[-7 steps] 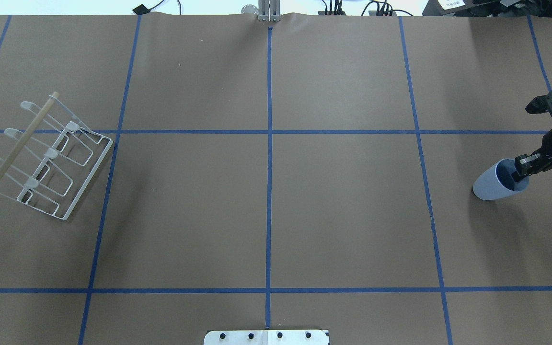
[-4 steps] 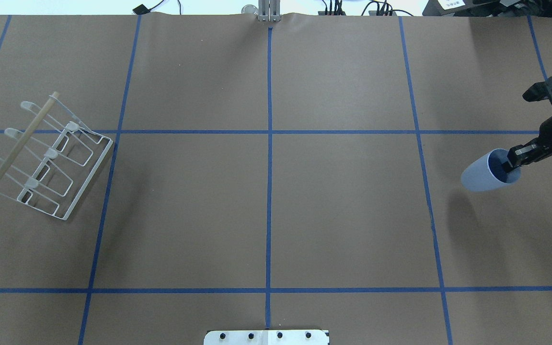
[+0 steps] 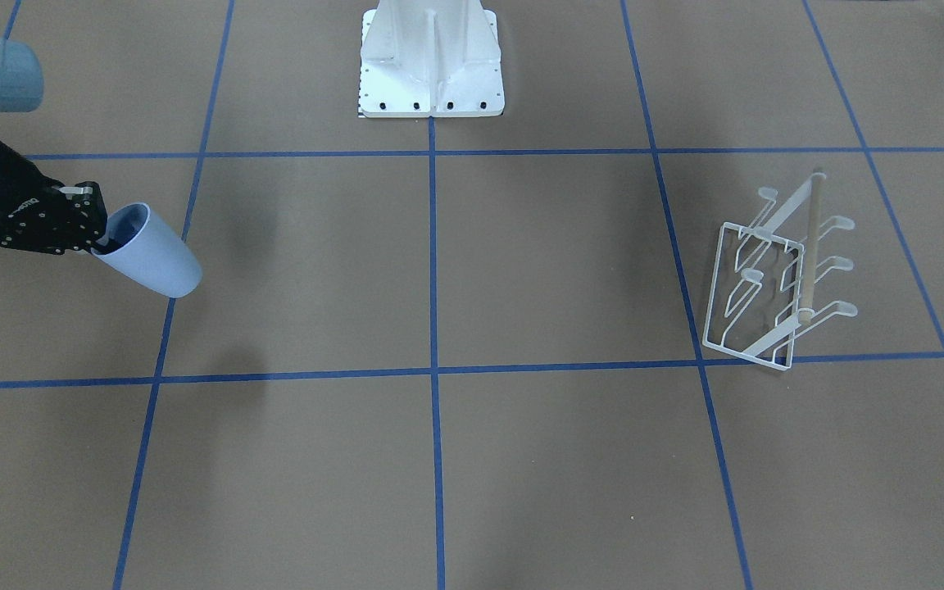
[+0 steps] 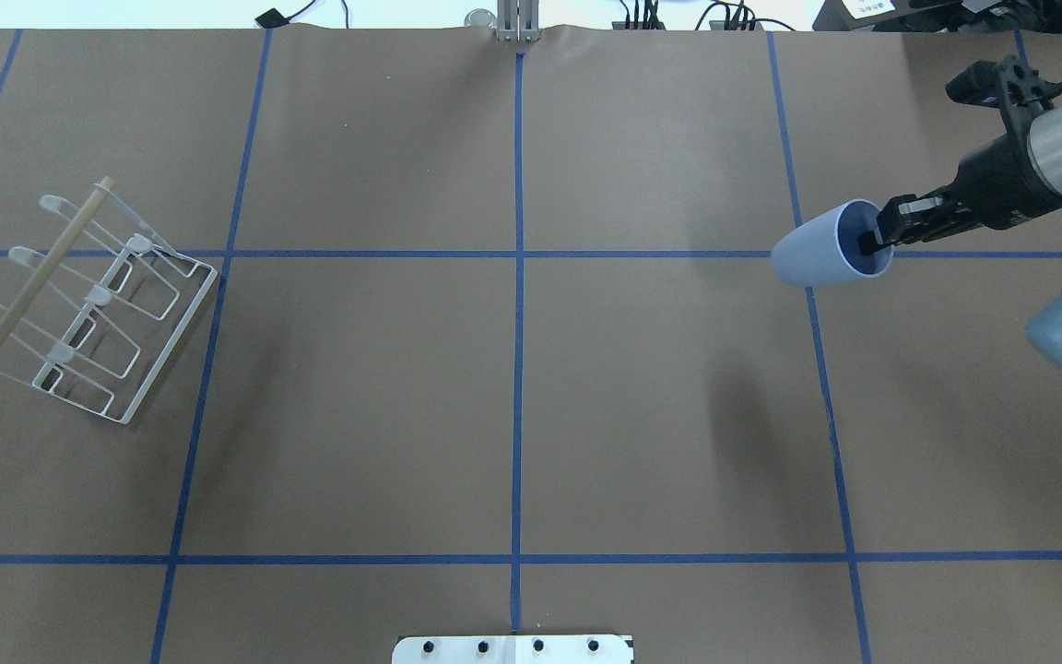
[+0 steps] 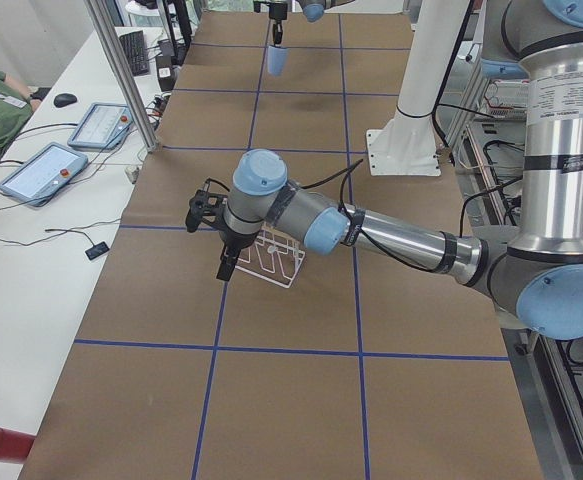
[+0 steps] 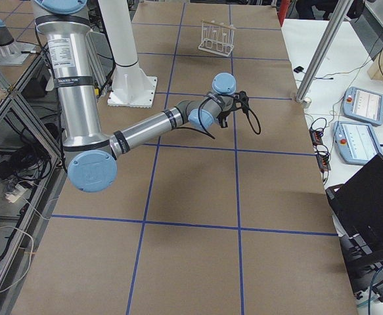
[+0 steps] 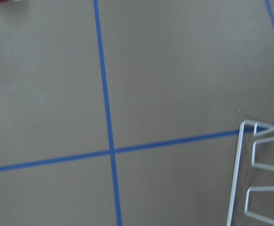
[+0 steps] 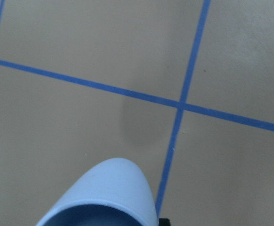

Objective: Hang cup on cup holder
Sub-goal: 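Carry the cup toward the table center while the left arm approaches, then grasp the cup's wide end with the left gripper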

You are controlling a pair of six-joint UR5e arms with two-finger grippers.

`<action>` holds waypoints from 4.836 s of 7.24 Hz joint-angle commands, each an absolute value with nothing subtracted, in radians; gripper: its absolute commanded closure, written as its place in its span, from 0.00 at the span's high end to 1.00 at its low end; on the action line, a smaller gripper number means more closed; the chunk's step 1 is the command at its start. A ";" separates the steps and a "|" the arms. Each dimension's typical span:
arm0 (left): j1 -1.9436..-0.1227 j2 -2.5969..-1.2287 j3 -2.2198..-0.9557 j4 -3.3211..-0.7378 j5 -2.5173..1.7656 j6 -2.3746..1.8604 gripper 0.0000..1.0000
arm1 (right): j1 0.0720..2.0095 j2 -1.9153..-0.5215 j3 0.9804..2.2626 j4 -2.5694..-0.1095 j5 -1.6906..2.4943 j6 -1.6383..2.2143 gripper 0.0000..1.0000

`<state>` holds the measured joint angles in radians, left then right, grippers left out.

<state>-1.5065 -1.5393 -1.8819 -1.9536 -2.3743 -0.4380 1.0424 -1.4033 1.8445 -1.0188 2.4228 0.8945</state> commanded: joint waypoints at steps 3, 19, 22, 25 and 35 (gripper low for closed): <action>-1.228 -1.685 -1.867 -2.445 -2.411 -1.250 0.97 | 0.959 -1.384 1.851 -0.490 2.398 1.488 0.00; -0.581 -2.022 -1.922 -2.911 -1.755 -2.088 0.97 | 0.517 -1.296 1.848 0.186 1.717 1.842 0.00; -0.566 -2.045 -1.927 -2.910 -1.756 -2.089 0.97 | 0.508 -1.289 1.842 0.186 1.715 1.842 0.00; -0.542 -2.049 -1.924 -2.908 -1.755 -2.089 0.97 | 0.502 -1.273 1.844 0.184 1.715 1.842 0.00; -0.528 -2.040 -1.934 -2.908 -1.761 -2.080 0.00 | 0.483 -1.279 1.850 0.189 1.712 1.842 1.00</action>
